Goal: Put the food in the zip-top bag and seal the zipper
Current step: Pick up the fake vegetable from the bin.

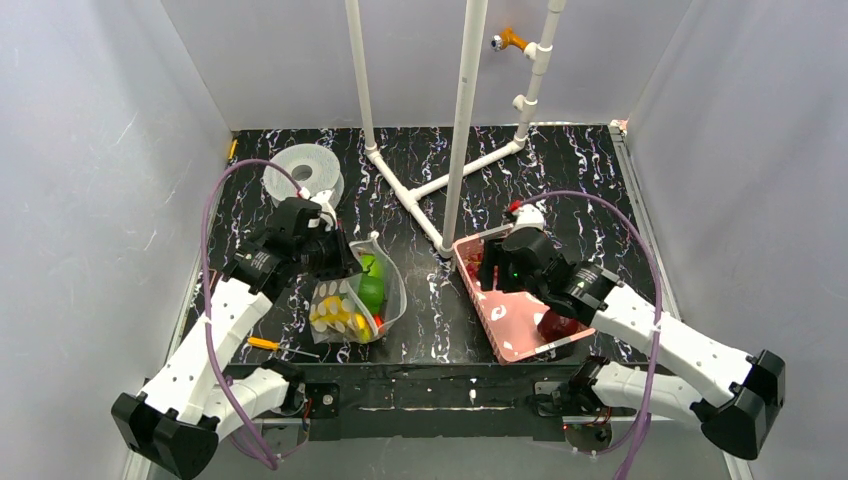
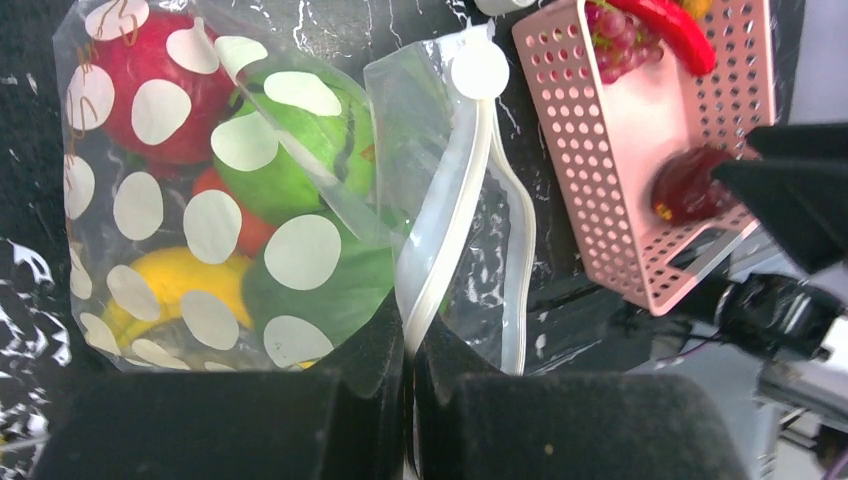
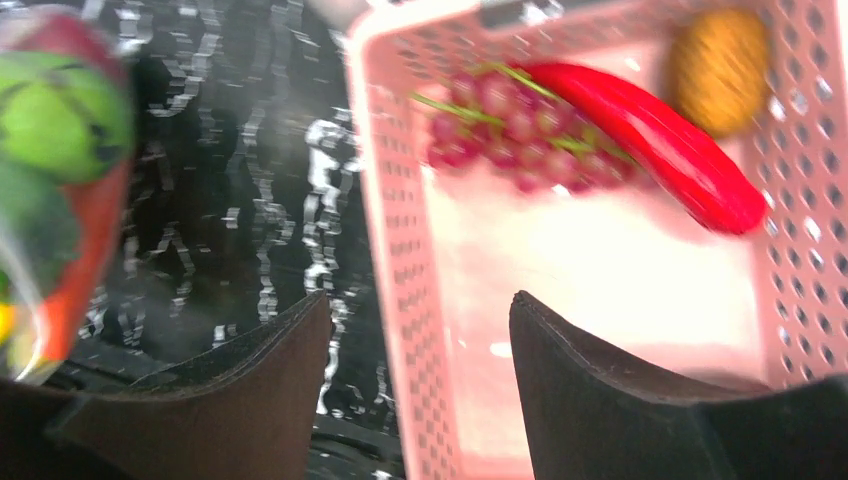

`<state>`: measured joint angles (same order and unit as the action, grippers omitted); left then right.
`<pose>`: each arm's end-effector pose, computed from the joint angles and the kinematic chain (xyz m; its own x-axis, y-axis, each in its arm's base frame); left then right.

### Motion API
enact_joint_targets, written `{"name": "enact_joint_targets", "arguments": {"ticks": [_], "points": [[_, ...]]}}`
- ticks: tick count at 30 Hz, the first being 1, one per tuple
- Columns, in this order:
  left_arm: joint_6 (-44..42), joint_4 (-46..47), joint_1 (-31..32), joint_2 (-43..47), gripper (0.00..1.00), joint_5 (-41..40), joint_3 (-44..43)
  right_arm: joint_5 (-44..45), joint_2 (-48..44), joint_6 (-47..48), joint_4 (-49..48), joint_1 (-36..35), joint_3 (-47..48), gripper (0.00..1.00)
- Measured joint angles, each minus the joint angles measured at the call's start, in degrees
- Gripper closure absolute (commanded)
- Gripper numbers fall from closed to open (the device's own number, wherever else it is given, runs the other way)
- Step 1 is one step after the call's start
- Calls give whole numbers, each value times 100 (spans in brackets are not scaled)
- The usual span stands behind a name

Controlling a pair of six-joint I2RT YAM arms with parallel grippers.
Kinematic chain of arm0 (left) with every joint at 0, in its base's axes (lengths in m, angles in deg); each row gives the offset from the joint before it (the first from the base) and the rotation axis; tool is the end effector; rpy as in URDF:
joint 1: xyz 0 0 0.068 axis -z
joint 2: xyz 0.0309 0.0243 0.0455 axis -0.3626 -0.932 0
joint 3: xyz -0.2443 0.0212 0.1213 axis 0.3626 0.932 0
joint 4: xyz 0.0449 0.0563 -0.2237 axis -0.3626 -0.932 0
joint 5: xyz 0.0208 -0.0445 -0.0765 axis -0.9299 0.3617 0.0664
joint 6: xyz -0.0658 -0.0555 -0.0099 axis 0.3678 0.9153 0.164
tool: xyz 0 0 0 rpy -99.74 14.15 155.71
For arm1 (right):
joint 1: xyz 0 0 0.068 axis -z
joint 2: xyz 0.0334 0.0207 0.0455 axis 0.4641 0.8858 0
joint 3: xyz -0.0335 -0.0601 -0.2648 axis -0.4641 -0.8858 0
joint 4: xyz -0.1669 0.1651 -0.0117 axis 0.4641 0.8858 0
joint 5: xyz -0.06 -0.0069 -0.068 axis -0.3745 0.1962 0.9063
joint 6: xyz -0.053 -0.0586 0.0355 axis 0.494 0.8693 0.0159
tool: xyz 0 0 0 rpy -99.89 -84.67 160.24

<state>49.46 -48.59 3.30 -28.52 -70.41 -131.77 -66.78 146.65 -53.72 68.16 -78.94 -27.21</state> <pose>0.1761 -0.0954 0.3103 -0.7675 -0.2109 -0.6054 0.1578 0.8531 -0.4973 0.1554 0.1497 0.2837 -0.6188 0.0618 -0.7831 -0.2446 0.9322 0.2669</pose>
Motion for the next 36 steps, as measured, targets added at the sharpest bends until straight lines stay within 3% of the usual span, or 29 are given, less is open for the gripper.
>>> {"name": "enact_joint_targets", "arguments": {"ticks": [2, 8, 12, 15, 23, 30, 36], "points": [[-337, 7, 0, -59, 100, 111, -15, -2, -140, -164, 199, 334, -264, 24], [-1158, 341, 2, -61, 100, 72, 44, -72, -328, -369, 485, 1390, -708, 23], [-1331, 903, 2, 52, 100, 66, 540, -269, -210, -380, 538, 1851, -710, 23], [-1397, 1158, 4, 197, 100, 181, 935, -409, -72, -380, 542, 2090, -710, 17], [-1641, 1244, 4, 219, 100, 116, 1025, -905, 634, -87, 264, 2492, -686, 14], [-1674, 1237, 4, 212, 100, 118, 1025, -831, 1600, 385, -90, 2544, -461, 14], [-1674, 1237, 4, 212, 100, 105, 1025, -809, 1690, 710, -398, 2546, -107, 14]]}}
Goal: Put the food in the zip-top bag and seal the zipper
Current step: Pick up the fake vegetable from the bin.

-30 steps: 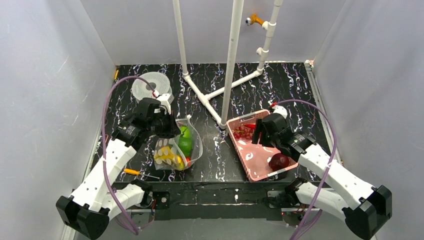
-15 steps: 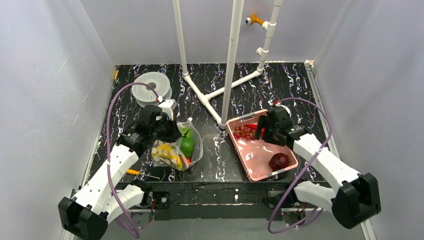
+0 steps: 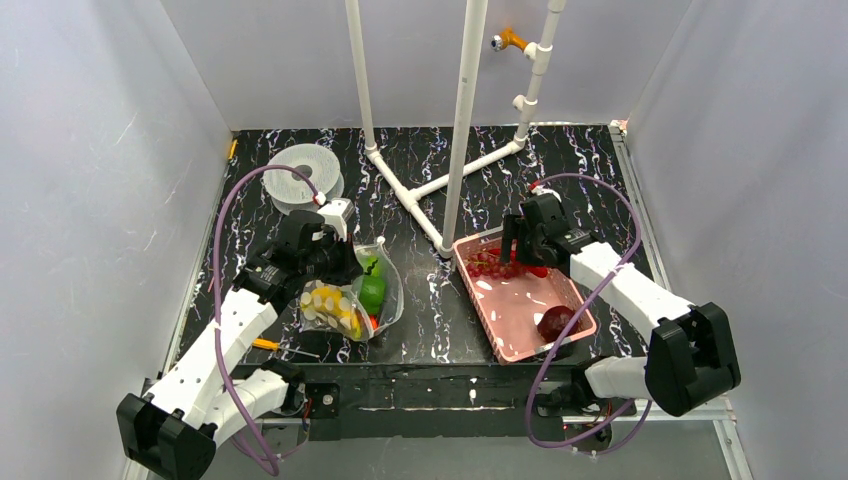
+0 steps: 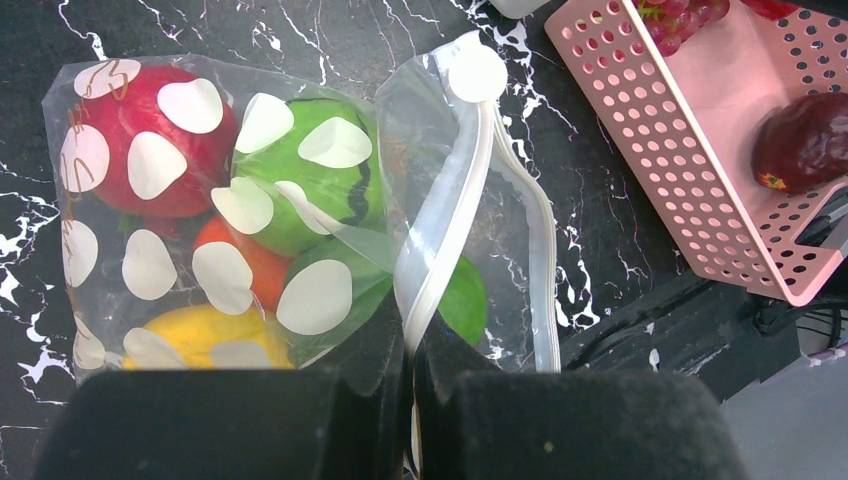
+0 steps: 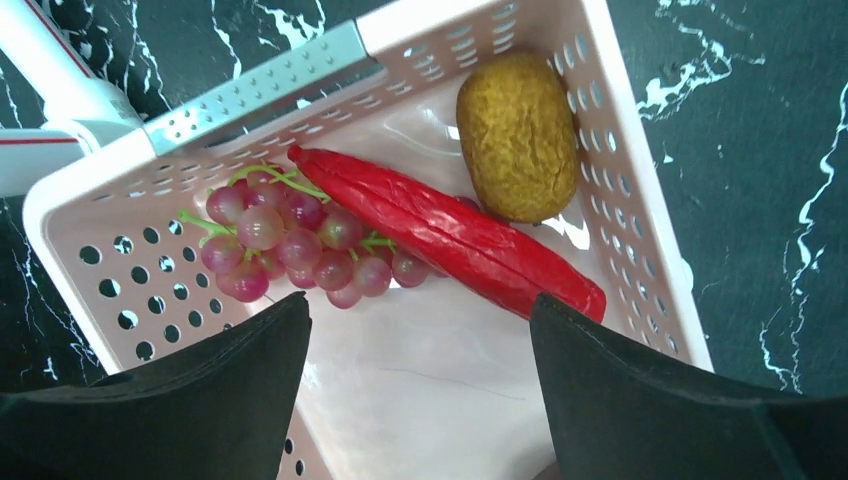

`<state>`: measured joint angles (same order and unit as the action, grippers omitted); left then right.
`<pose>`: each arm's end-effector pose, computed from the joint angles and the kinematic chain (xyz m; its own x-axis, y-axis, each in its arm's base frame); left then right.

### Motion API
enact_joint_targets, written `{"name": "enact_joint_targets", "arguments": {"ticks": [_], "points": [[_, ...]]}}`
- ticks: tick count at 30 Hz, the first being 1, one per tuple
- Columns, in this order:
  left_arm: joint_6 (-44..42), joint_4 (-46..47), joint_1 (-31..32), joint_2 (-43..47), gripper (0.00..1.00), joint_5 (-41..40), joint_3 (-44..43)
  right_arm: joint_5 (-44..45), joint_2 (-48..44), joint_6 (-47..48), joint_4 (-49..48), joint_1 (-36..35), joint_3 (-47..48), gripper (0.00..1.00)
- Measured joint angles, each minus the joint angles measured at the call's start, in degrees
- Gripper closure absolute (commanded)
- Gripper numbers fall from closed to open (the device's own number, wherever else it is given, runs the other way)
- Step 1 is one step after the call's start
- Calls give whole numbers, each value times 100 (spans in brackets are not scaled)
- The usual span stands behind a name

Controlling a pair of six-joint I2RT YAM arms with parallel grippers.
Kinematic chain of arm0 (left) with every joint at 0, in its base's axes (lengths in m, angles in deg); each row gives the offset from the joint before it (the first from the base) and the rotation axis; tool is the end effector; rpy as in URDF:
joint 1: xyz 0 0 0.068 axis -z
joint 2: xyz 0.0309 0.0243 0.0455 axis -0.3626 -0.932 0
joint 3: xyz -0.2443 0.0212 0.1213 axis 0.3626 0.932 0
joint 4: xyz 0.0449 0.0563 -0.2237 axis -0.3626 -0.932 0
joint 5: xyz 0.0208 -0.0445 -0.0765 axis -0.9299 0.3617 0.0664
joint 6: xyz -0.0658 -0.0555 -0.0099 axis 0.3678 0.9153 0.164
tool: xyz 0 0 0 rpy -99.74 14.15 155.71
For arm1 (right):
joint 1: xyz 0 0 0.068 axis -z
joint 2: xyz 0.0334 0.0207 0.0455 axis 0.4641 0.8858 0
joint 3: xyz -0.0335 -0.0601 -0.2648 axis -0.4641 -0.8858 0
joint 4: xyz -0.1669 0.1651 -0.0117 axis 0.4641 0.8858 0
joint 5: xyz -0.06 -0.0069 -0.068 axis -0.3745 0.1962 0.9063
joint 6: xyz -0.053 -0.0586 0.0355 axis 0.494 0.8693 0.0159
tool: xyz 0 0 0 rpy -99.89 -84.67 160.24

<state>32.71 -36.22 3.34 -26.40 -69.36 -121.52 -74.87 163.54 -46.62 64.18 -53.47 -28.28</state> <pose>0.1814 -0.0995 0.2828 -0.6422 0.0237 -0.7662 0.4049 0.8592 -0.3128 0.2436 0.0987 0.2179 -0.7583 0.1225 -0.6403 0.0511 0.9903 0.1290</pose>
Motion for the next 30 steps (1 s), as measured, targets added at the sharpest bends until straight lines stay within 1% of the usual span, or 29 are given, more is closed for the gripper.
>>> {"name": "enact_joint_targets", "arguments": {"ticks": [7, 10, 15, 18, 24, 27, 30], "points": [[0, 0, 0, -2, 100, -26, 0, 7, 31, 267, -319, 144, 31, 14], [0, 0, 0, -7, 100, -35, 0, -140, 247, 310, -575, 339, 46, 16], [-2, 0, 0, -31, 100, -107, 0, -437, 581, 293, -686, 459, 20, 16], [-7, 2, 0, -44, 100, -133, 0, -579, 544, 258, -791, 455, -111, 18], [-17, 0, 0, -151, 100, -133, 0, -916, 219, 55, -885, 455, -675, 19], [-17, 0, 0, -179, 100, -133, 0, -999, 90, 4, -883, 444, -868, 24], [-20, 0, 0, -184, 100, -133, 0, -1023, 79, -22, -885, 437, -903, 26]]}}
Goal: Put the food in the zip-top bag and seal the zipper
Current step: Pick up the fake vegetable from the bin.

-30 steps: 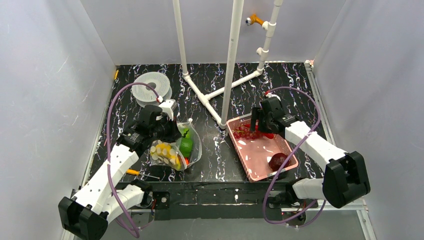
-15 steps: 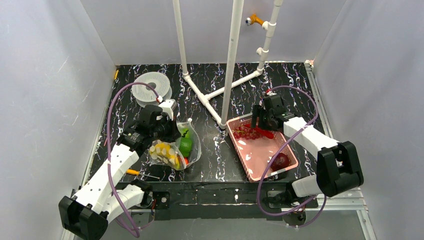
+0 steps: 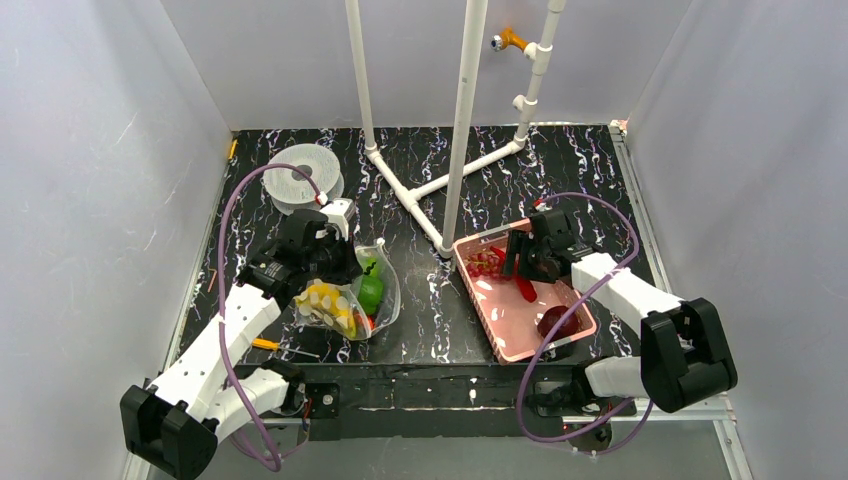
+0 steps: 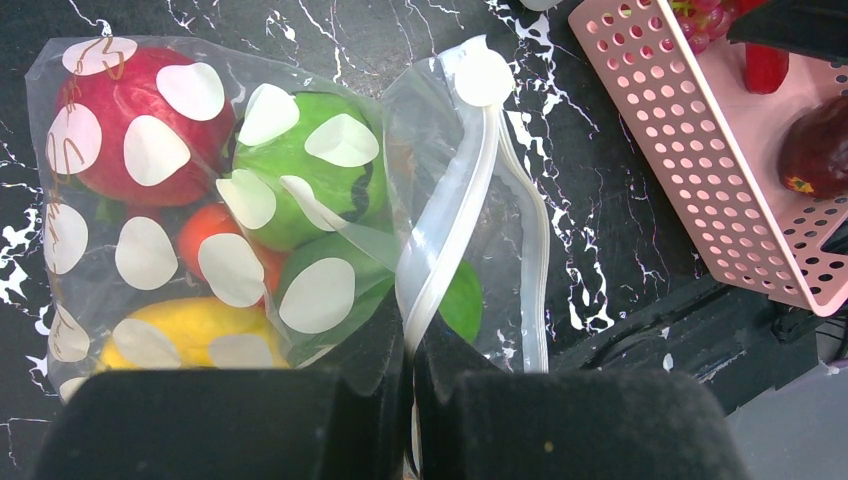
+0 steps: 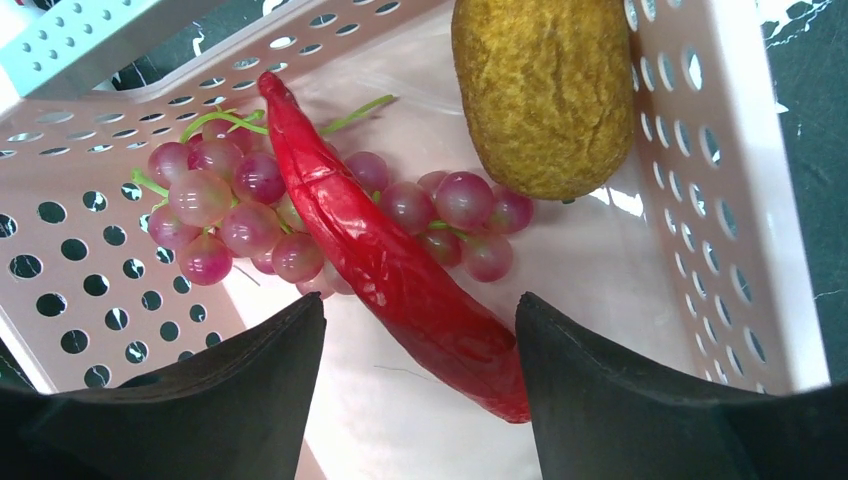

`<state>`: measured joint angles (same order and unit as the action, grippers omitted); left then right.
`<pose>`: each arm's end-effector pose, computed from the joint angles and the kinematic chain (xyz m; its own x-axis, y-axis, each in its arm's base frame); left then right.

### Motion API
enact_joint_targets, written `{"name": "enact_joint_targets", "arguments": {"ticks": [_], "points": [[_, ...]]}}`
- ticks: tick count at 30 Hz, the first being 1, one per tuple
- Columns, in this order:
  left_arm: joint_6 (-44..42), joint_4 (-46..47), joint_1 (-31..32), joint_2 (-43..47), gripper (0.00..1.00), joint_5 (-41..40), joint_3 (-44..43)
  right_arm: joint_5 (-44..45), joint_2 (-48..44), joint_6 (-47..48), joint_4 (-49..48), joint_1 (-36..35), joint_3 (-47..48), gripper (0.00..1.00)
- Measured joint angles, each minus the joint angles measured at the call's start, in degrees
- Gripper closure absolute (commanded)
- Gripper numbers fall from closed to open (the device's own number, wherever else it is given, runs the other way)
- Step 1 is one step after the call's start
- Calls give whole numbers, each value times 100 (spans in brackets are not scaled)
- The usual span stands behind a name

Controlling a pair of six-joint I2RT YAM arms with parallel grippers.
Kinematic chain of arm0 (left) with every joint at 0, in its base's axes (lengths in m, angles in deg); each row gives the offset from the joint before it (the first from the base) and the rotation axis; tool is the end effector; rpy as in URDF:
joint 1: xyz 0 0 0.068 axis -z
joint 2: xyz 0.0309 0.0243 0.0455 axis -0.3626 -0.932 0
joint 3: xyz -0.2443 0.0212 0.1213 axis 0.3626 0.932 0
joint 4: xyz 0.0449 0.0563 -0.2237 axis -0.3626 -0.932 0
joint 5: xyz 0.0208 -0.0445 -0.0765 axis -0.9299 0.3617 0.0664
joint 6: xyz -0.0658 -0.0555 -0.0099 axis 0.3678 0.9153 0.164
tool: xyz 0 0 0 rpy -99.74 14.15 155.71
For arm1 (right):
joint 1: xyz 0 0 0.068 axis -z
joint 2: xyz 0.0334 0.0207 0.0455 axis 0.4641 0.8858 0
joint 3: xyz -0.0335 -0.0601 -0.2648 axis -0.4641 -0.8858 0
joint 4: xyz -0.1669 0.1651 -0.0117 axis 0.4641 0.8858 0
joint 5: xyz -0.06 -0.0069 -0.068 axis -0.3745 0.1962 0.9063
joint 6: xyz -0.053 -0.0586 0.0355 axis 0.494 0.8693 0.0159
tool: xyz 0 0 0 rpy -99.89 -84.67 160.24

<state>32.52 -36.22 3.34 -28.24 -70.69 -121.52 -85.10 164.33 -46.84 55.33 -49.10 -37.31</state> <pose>0.1872 -0.1003 0.2765 -0.6593 0.0339 -0.7511 0.3836 0.8744 -0.2973 0.2395 0.0900 0.1785 -0.8064 0.1720 -0.5657 0.0332 0.9684 0.2471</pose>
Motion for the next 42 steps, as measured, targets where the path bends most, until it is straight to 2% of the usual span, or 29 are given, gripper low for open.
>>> {"name": "enact_joint_targets", "arguments": {"ticks": [12, 19, 21, 28, 35, 42], "points": [[2, 0, 0, 0, 100, -2, 0, 177, 44, 15, 256, -31, 17, 38], [2, 0, 0, 0, 100, -2, 0, 170, 205, 48, 326, -127, 31, 63], [2, 0, 0, 2, 100, -2, 0, 166, 136, 37, 332, -146, 33, 73], [2, 0, 0, 2, 100, -2, 0, 177, -341, 55, 487, -155, 35, 89], [2, 0, 0, 2, 100, -2, 0, 46, -951, 52, 728, -197, 35, 98], [2, 2, 0, 2, 100, -2, 0, -457, -1823, 72, 892, -245, 35, 99]]}}
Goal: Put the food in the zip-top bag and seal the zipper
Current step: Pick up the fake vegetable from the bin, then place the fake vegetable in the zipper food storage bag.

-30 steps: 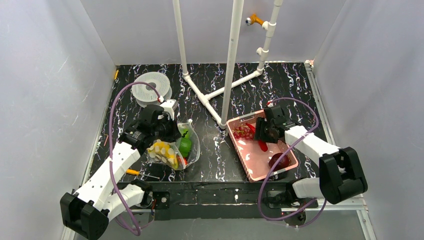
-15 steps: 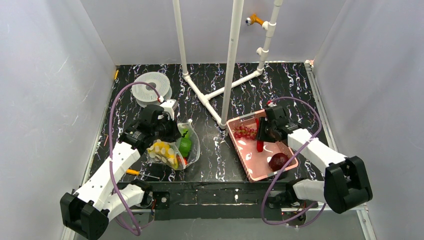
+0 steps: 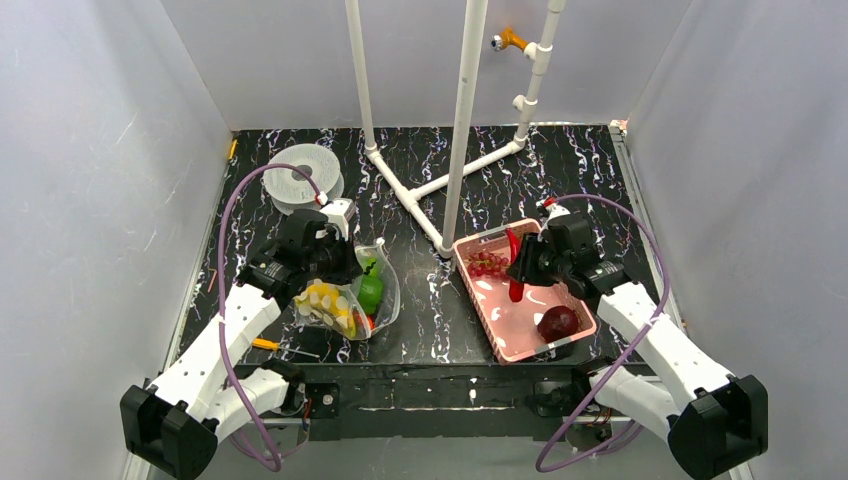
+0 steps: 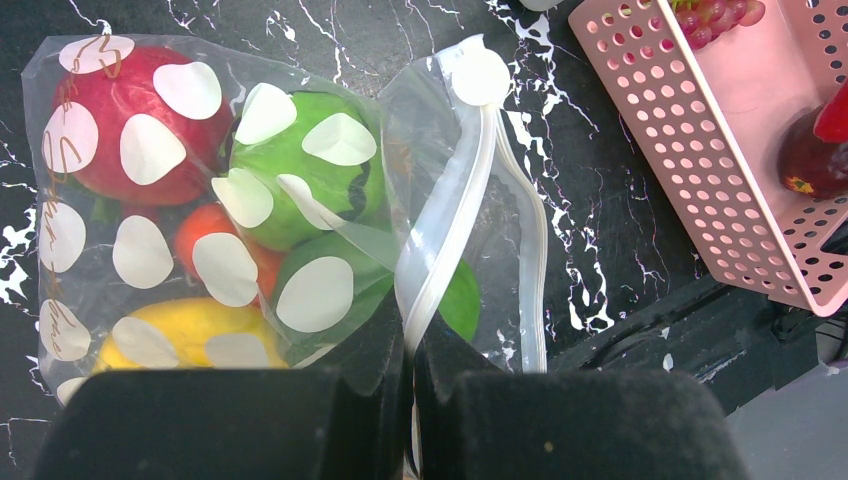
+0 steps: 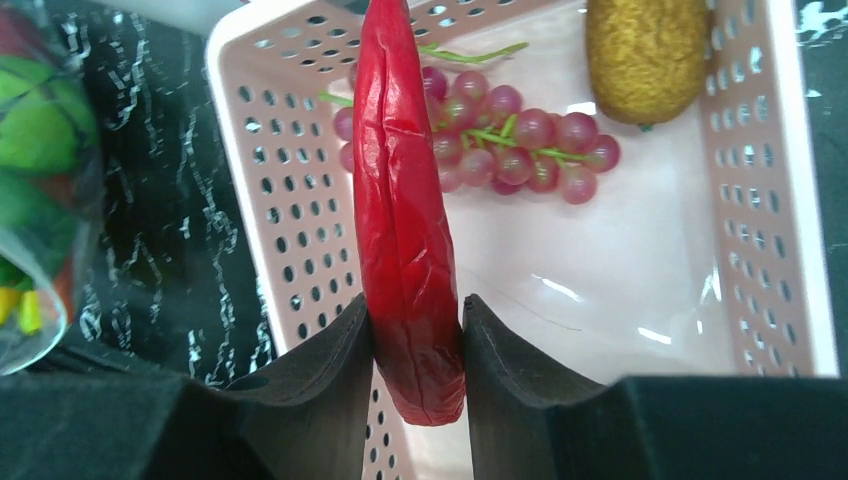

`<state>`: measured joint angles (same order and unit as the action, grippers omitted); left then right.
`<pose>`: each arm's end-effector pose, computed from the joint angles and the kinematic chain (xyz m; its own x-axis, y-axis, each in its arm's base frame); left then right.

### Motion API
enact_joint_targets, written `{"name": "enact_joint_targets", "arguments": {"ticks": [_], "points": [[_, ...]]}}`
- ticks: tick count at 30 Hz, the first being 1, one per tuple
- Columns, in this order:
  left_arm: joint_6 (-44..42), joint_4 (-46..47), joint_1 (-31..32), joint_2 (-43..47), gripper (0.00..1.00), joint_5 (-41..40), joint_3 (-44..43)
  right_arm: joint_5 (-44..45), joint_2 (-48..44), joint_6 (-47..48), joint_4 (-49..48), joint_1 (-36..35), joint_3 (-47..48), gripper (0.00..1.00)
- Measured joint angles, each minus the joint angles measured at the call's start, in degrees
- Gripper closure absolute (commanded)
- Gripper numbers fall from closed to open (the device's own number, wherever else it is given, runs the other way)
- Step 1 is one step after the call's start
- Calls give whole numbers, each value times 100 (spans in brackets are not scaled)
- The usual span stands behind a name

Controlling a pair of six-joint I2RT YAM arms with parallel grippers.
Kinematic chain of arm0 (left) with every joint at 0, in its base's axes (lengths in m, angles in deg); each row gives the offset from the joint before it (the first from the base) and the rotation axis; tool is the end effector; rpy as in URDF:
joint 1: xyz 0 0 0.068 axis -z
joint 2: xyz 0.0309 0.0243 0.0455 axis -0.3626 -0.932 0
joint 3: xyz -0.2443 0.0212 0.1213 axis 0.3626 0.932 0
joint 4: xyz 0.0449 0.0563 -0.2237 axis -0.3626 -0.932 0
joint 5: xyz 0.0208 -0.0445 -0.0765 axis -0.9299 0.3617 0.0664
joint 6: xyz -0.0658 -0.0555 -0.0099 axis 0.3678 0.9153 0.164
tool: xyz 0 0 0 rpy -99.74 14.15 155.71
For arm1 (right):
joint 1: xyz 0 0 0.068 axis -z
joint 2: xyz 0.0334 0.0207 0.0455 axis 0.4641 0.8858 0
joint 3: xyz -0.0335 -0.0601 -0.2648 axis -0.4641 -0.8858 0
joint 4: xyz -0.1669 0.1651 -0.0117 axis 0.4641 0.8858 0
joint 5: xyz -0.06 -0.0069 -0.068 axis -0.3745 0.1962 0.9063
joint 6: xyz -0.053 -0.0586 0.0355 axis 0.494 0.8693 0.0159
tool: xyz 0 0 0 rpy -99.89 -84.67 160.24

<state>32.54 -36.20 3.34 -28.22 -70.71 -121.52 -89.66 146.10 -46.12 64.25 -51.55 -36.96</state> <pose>0.1872 -0.1002 0.2767 -0.6589 0.0333 -0.7515 0.3833 0.8744 -0.2973 0.1909 0.0871 0.2327 -0.7407 0.1575 -0.6531 -0.1086 0.9313 0.3477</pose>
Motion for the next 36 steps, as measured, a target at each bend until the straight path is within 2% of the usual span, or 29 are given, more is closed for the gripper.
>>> {"name": "enact_joint_targets", "arguments": {"ticks": [7, 16, 23, 30, 36], "points": [[2, 0, 0, 20, 100, 0, 0, -756, -131, -50, -68, -192, 0, 99], [2, 0, 0, 22, 100, 0, 0, -905, -37, -334, -636, -2072, 111, 99], [2, 0, 0, 39, 100, 0, 0, -1176, 1001, -608, -1060, -2723, 793, 99], [2, 11, 0, 304, 100, 0, 4, -1812, 2594, -1078, -1150, -3235, 2151, 99], [-2, 46, -11, 625, 100, -48, 42, -2017, 3093, -1545, -1113, -3545, 2780, 98]]}}
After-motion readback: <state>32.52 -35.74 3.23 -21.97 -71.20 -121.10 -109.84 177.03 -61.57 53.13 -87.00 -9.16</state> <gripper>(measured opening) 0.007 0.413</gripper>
